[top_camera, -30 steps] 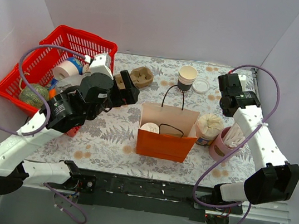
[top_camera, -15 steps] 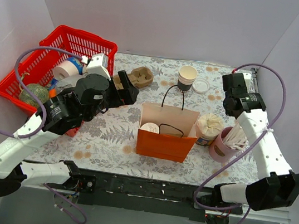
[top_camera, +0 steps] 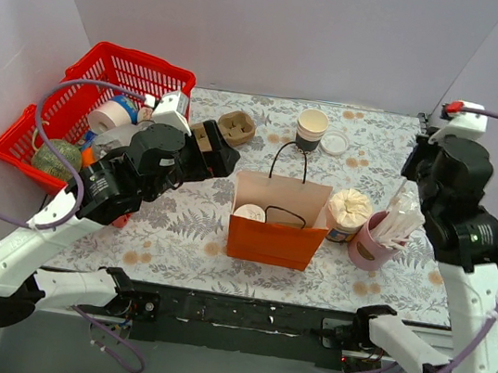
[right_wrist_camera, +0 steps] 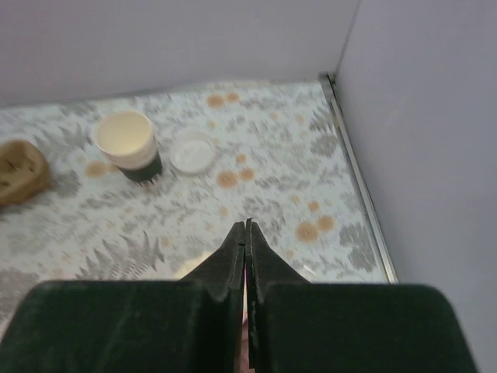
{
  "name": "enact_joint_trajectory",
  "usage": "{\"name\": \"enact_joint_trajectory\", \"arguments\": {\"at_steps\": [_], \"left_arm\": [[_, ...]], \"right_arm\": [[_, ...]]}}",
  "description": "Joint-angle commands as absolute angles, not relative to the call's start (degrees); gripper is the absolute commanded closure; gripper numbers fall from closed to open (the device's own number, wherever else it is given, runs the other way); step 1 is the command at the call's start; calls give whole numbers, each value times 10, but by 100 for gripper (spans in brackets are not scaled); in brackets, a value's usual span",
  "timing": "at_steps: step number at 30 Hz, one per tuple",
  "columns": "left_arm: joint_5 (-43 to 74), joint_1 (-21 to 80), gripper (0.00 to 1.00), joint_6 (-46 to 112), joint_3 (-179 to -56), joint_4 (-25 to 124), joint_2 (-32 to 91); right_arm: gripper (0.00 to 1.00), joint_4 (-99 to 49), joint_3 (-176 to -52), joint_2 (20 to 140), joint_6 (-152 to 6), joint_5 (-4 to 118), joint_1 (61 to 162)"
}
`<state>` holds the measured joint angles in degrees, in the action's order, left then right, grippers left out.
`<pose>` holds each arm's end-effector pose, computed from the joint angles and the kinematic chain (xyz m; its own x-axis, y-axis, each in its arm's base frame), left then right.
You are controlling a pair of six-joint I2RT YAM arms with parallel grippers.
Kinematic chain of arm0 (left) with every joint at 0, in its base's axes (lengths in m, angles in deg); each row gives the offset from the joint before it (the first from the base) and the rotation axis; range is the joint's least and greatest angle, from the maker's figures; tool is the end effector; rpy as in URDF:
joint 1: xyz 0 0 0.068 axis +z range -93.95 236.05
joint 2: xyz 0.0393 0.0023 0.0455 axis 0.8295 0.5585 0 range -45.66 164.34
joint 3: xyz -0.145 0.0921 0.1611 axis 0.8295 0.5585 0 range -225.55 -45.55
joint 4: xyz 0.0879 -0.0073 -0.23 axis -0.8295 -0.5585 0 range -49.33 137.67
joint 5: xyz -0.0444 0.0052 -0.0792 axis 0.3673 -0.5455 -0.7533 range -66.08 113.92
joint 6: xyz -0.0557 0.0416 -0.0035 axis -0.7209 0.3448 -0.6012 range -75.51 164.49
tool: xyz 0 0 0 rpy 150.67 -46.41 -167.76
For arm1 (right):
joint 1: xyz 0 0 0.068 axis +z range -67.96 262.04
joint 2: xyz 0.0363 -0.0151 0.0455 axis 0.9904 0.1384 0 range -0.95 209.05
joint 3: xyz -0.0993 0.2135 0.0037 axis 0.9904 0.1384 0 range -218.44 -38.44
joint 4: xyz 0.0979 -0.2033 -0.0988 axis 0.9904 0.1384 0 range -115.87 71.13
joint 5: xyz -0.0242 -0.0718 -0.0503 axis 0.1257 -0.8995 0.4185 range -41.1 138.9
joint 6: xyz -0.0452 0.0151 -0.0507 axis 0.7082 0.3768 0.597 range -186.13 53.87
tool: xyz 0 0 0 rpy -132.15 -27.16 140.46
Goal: Pack the takeout coffee
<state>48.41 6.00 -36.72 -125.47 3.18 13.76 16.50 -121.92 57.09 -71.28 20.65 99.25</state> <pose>0.1550 -0.1486 0.3927 -0.4890 -0.8168 -0.3062 -0.1886 0.4417 -0.8771 0.1990 0.0335 0.4210 -0.2616 0.0018 -0.9652 0.1962 0.9792 -0.0513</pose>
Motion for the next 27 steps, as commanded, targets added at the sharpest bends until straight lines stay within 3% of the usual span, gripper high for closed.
{"name": "enact_joint_trajectory", "arguments": {"at_steps": [1,11,19,27], "left_arm": [[439,62,2,-364,-1247,64,139],[387,62,2,-360,-1235,90,152],[388,62,2,-365,-1230,81,159],[383,62,2,-366,-1222,86,159]], "right_arm": [[99,-18,-1210,487,-686,315,989],[99,-150,-1224,433,-665,480,989],[99,-214,-1224,453,-776,742,990],[99,-344,-1185,493,-876,892,990]]}}
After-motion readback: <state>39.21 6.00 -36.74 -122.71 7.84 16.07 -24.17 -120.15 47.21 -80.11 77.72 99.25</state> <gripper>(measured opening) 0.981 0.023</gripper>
